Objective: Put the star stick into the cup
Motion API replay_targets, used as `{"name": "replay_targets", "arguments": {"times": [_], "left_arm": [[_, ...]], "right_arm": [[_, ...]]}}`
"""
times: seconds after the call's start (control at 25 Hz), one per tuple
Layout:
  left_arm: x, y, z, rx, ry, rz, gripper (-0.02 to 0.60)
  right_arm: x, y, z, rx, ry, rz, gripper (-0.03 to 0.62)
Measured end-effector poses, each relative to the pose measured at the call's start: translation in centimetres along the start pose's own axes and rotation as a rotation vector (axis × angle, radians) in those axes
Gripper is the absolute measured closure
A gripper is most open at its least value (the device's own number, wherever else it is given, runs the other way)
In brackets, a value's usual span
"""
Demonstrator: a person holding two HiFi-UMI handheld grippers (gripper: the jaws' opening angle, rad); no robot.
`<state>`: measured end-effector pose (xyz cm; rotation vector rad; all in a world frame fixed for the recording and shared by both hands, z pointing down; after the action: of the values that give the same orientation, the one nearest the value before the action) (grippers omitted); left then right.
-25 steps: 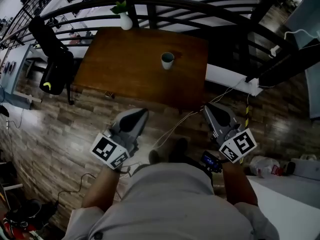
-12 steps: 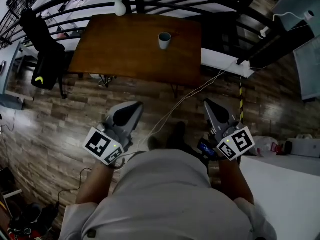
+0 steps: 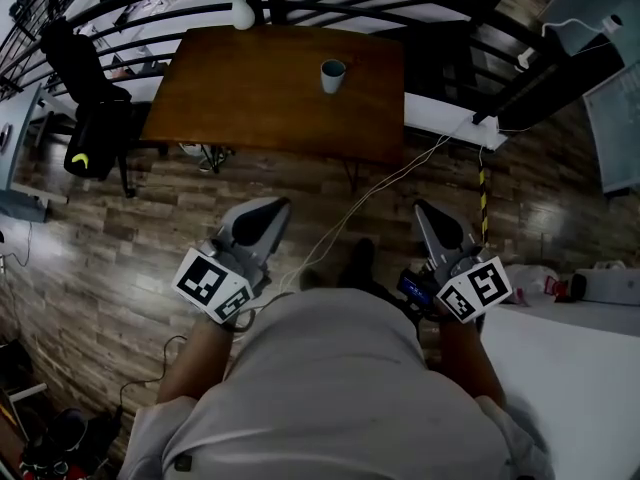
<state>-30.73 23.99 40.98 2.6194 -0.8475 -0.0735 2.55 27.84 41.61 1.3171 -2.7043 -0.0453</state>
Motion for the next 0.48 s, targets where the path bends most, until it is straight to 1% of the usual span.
{"name": "replay_targets", "arguments": {"times": [0.48], "left_arm": [[1.0,-0.4,0.2,-0.002,-0.008,-0.011,0.578]], "right_arm": [[-0.1,-0.6,0.0,0.001,0.007,0.011,0.588]]}}
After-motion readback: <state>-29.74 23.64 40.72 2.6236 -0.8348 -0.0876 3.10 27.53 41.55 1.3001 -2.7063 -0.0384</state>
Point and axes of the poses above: the fingertips, and each gripper's own axes: x forward along the fingers, y to its left, z out of its top, the point moved 10 cm from there along -x, backward along the fingers, and after that the axes turned 12 degrees about -x, right-handed, at the moved point
